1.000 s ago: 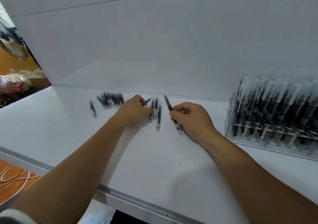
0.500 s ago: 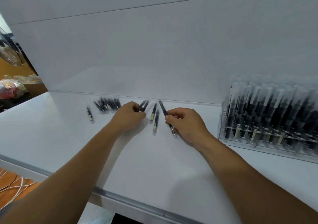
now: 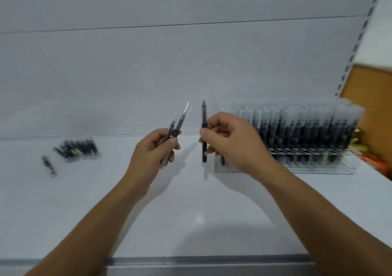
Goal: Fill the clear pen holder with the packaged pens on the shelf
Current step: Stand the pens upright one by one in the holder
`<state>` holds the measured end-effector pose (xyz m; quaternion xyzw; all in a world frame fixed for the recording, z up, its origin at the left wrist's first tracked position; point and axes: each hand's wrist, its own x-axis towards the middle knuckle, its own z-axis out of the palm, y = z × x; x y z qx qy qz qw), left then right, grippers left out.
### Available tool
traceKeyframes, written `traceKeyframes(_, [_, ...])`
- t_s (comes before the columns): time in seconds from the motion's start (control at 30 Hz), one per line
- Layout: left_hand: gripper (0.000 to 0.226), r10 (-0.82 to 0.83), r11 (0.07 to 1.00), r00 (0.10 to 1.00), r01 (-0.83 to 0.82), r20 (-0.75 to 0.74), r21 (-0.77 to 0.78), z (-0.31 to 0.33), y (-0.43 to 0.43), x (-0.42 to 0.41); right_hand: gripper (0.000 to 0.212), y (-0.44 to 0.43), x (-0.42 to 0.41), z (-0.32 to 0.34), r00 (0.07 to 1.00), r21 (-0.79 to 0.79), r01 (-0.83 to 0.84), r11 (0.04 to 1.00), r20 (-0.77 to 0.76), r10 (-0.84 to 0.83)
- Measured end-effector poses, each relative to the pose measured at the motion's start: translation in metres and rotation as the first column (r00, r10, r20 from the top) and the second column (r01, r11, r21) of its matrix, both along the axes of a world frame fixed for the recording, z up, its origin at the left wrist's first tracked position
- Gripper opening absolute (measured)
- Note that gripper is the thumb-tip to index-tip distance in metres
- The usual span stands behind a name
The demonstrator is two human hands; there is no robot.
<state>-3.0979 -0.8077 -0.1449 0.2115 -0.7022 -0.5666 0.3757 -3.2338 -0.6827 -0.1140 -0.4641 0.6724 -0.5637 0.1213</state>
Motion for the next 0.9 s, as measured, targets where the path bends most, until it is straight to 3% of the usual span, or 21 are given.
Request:
traceKeyframes(0.13, [0.015, -0.124, 0.992, 0.984, 0.123, -0.127, -0.015, 0.001, 0.019, -0.032, 0.006, 0.039, -0.029, 0.013, 0.985, -0.014, 0.159, 0.987, -0.059, -0.159])
traceKeyframes(0.3, [0.012, -0.170, 0.982, 0.958, 0.145, -0.230, -0.119, -0.011, 0.035, -0.051, 0.006, 0.050, -0.051, 0.013, 0.957, -0.061, 0.276, 0.959, -0.075, -0.280])
traceKeyframes(0.4, [0.012, -0.187, 0.982, 0.950, 0.174, -0.251, -0.074, -0.023, 0.037, -0.049, 0.006, 0.045, -0.053, 0.007, 0.942, -0.043, 0.310, 0.950, -0.122, -0.313])
traceKeyframes(0.6, [0.019, -0.211, 0.977, 0.944, 0.205, -0.252, -0.051, -0.029, 0.035, -0.047, 0.014, 0.033, -0.052, -0.011, 0.924, -0.032, 0.323, 0.946, -0.208, -0.323])
traceKeyframes(0.77, [0.019, -0.222, 0.975, 0.941, 0.220, -0.257, -0.038, -0.030, 0.036, -0.049, 0.012, 0.027, -0.053, -0.022, 0.890, 0.137, 0.316, 0.939, -0.385, -0.243])
traceKeyframes(0.9, [0.017, -0.240, 0.971, 0.944, 0.234, -0.228, -0.055, -0.031, 0.035, -0.051, 0.013, 0.025, -0.055, -0.019, 0.877, 0.189, 0.330, 0.925, -0.424, -0.226])
